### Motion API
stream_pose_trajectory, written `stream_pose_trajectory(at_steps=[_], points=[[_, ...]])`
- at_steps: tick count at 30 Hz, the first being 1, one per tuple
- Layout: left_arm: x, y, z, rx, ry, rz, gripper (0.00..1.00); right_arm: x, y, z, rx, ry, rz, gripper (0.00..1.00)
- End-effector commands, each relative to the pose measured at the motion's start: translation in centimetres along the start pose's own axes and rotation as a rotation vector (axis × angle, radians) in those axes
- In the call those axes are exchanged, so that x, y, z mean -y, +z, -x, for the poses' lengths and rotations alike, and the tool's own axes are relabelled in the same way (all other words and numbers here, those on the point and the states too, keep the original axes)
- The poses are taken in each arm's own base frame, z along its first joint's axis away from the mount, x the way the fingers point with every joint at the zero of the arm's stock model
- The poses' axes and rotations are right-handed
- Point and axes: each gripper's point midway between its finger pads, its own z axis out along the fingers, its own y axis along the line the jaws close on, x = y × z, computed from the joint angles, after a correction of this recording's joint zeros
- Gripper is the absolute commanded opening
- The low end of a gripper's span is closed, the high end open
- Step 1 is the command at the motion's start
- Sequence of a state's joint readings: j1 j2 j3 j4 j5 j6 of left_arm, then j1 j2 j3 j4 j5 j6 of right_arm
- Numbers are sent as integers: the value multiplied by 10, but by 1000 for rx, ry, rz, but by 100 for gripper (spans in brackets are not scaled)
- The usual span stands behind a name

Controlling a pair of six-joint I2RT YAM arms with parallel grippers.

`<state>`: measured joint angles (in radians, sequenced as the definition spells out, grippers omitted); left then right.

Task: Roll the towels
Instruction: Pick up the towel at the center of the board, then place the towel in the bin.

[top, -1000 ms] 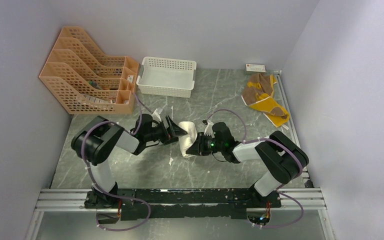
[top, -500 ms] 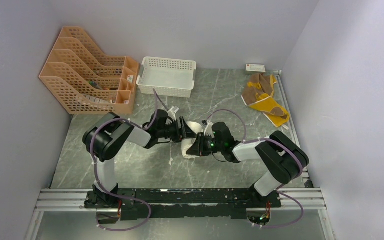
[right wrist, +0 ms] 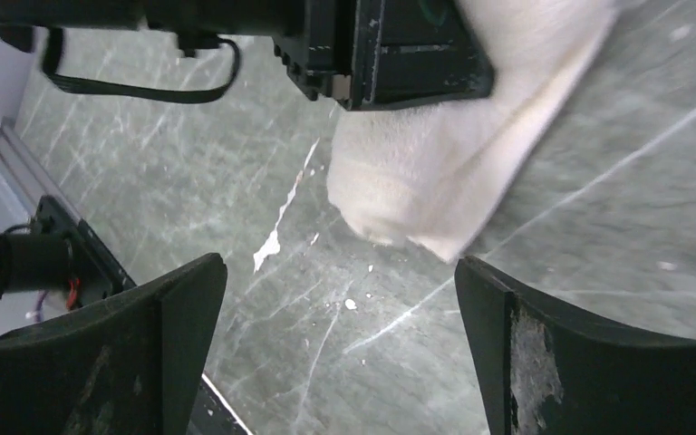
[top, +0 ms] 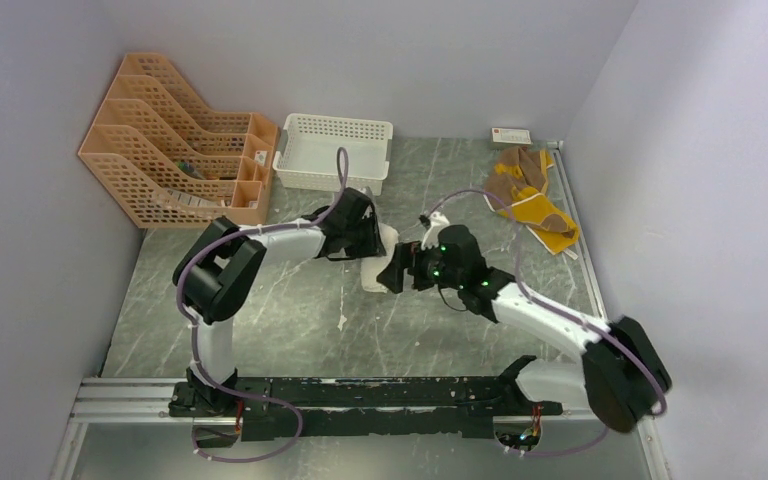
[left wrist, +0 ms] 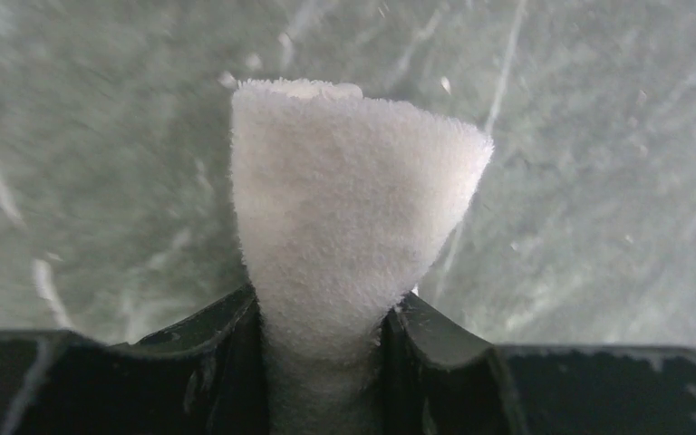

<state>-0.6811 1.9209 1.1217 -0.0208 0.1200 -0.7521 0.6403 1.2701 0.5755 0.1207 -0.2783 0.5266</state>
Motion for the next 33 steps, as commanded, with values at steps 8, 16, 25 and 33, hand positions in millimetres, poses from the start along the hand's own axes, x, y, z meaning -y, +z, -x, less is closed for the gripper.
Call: stream_pose_trajectory(at_steps=[8,16,25,33], points=[[-70,-10,34,33,228,469,41,38,-81,40,274,-26,-286,100],[-22,-39,118,198,383,459,25,39,-93,44,287,-41,-300,100],[26,-91,230,352,531,408,25,37,-93,50,272,-100,-299,100],[10,-99,319,457,581,251,29,37,-87,48,246,-116,-288,100]])
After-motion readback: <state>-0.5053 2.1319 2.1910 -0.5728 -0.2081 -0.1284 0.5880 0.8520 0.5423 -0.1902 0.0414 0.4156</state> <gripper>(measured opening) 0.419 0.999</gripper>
